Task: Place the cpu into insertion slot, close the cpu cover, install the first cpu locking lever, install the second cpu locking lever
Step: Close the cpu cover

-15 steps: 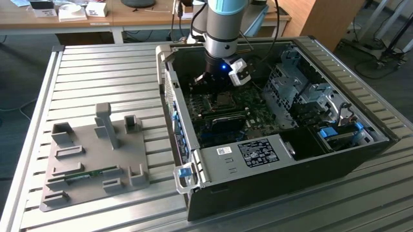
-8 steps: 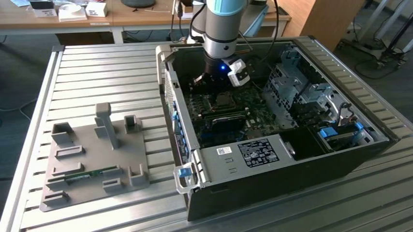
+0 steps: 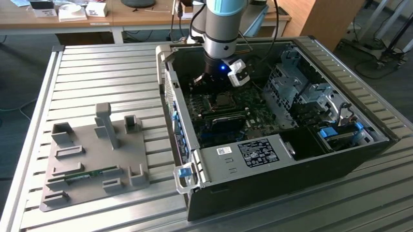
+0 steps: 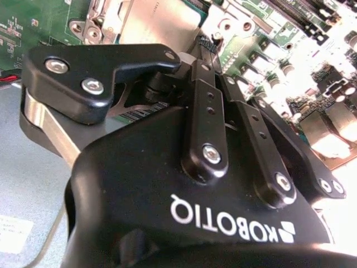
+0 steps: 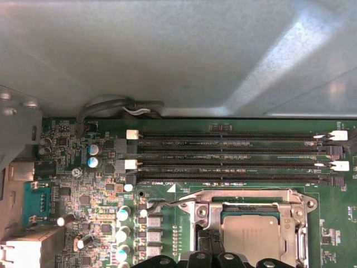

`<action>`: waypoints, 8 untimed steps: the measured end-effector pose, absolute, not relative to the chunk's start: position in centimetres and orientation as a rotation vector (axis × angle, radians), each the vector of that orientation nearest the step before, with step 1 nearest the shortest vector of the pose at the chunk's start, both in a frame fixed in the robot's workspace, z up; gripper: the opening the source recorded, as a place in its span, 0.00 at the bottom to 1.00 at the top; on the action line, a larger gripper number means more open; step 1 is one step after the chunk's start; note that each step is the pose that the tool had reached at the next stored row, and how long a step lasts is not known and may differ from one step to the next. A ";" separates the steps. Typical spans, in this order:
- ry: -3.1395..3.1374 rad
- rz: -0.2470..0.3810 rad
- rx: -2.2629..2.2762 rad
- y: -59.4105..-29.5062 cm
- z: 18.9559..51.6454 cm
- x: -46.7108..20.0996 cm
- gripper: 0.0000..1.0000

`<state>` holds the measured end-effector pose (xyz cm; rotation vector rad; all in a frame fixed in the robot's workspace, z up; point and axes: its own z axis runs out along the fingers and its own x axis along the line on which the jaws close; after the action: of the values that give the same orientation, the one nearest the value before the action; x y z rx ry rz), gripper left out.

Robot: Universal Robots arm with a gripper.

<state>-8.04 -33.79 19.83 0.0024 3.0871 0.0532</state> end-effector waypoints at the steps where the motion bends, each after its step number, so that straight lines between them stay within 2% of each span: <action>1: 3.087 0.053 0.002 -33.8 19.8 -8.0 0.11; 8: 3.086 0.055 0.002 -33.8 19.9 -8.0 0.11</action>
<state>-8.03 -33.77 19.91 0.0024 3.0862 0.0550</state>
